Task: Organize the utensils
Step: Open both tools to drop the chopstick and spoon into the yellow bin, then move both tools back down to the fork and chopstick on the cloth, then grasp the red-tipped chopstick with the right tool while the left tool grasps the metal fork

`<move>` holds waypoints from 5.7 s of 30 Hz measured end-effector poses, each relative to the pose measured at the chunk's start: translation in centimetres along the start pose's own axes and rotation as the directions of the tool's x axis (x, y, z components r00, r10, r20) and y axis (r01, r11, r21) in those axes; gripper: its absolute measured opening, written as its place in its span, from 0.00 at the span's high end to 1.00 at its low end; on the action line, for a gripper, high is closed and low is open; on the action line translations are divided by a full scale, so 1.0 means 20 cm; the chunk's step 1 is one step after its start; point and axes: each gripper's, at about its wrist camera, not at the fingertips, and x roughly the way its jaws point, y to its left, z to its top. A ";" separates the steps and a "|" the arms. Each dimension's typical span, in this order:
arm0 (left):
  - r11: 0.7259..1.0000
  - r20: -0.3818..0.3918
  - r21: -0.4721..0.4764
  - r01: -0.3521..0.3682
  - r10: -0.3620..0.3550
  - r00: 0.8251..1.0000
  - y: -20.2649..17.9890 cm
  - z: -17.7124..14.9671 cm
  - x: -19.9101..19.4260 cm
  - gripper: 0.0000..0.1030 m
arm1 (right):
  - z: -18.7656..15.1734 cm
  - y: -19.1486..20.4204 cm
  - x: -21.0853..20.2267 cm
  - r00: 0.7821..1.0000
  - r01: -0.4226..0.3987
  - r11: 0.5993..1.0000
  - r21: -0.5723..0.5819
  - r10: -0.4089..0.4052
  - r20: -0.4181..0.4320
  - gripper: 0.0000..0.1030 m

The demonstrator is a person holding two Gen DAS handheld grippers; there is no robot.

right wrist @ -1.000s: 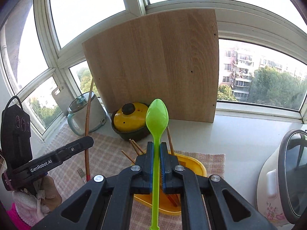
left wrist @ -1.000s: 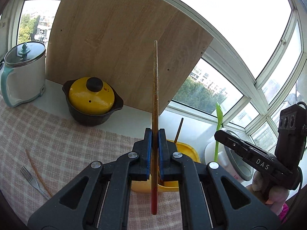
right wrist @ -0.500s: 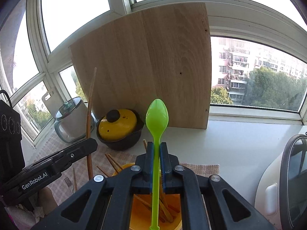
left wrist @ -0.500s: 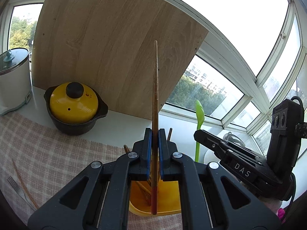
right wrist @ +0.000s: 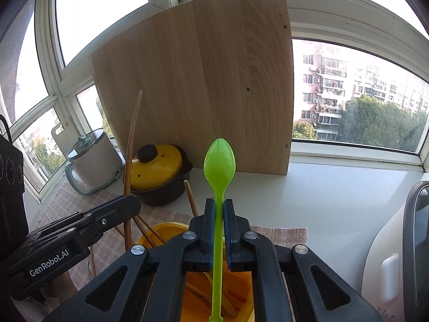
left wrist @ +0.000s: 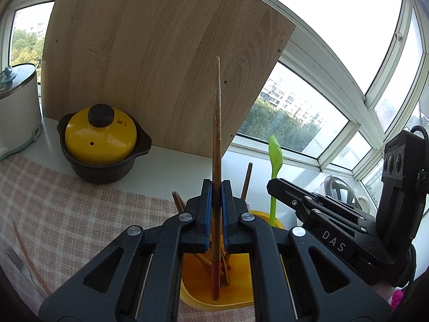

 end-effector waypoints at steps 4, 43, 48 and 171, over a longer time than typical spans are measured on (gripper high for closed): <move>1.000 -0.004 0.008 -0.004 0.004 1.000 0.00 -0.01 0.00 0.96 | -0.02 -0.01 0.01 1.000 0.005 1.000 -0.001 -0.006 -0.007 0.97; 0.999 -0.032 0.028 -0.033 0.034 0.999 0.07 -0.11 -0.27 0.73 | -0.15 -0.01 -0.27 0.996 0.080 0.993 0.087 -0.083 0.023 0.48; 0.998 -0.029 0.036 -0.054 0.055 0.998 0.12 -0.13 -0.36 0.72 | -0.17 0.06 -0.32 0.996 0.085 0.993 0.077 -0.088 0.036 0.35; 0.750 -0.481 -0.360 -0.554 0.359 0.800 1.23 -0.55 -0.20 0.64 | -0.64 0.98 0.83 0.751 -0.342 0.863 -0.372 0.013 -0.660 0.96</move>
